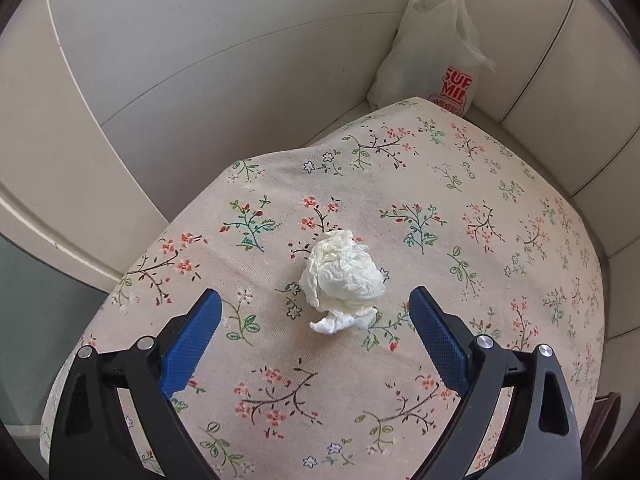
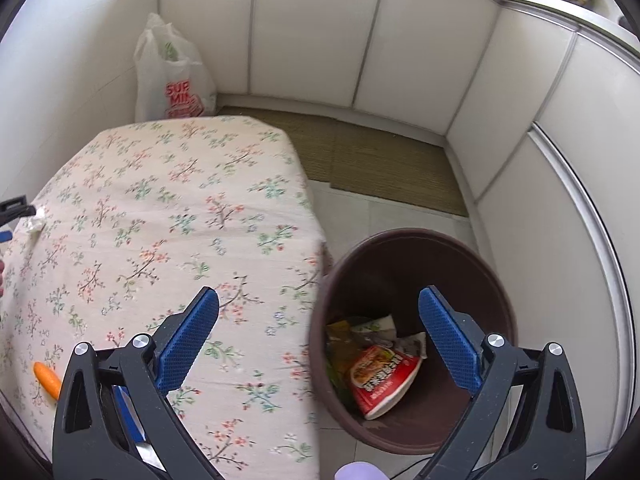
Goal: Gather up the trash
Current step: 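Grasp the crumpled white tissue with the left tool while the right approaches the blue box, then carry the white tissue over the brown bin with the left tool and open it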
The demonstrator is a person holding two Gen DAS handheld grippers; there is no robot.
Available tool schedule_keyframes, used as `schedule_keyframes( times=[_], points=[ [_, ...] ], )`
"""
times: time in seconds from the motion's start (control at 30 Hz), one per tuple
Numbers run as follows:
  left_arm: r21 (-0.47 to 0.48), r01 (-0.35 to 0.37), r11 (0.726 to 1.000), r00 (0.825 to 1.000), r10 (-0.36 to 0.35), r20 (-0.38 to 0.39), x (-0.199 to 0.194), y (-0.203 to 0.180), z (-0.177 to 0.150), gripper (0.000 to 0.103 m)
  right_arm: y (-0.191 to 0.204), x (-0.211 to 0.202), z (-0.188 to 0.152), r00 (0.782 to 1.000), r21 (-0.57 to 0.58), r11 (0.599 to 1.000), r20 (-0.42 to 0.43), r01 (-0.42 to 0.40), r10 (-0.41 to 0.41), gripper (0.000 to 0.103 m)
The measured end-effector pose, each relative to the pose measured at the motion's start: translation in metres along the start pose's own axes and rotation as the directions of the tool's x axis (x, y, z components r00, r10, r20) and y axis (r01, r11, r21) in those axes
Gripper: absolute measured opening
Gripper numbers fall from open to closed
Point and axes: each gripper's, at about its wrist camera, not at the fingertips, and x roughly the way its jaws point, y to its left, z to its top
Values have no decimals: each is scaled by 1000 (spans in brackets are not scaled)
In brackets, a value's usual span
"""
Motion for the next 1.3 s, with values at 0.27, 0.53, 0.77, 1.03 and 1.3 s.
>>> schedule_keyframes(
  times=[0.27, 0.53, 0.77, 1.03, 1.3],
  points=[
    [55, 36, 998, 999, -34, -33, 26, -11, 7, 63, 8, 8, -23, 995, 108, 994, -90, -36, 46, 96],
    [111, 63, 992, 998, -62, -18, 30, -7, 3, 31, -4, -9, -88, 972, 311, 945, -173, -100, 160, 96],
    [137, 176, 975, 984, -177, -2, -6, -21, 1, 29, 3, -40, -143, 953, 414, 898, -183, -148, 241, 96],
    [265, 501, 824, 838, -538, 91, -137, -70, -10, 29, 75, -59, -185, 927, 200, 945, -225, -258, 300, 93],
    [433, 542, 721, 744, -651, 152, -211, -86, -43, 30, 118, -27, -176, 922, -11, 948, -236, -317, 305, 90]
  ],
)
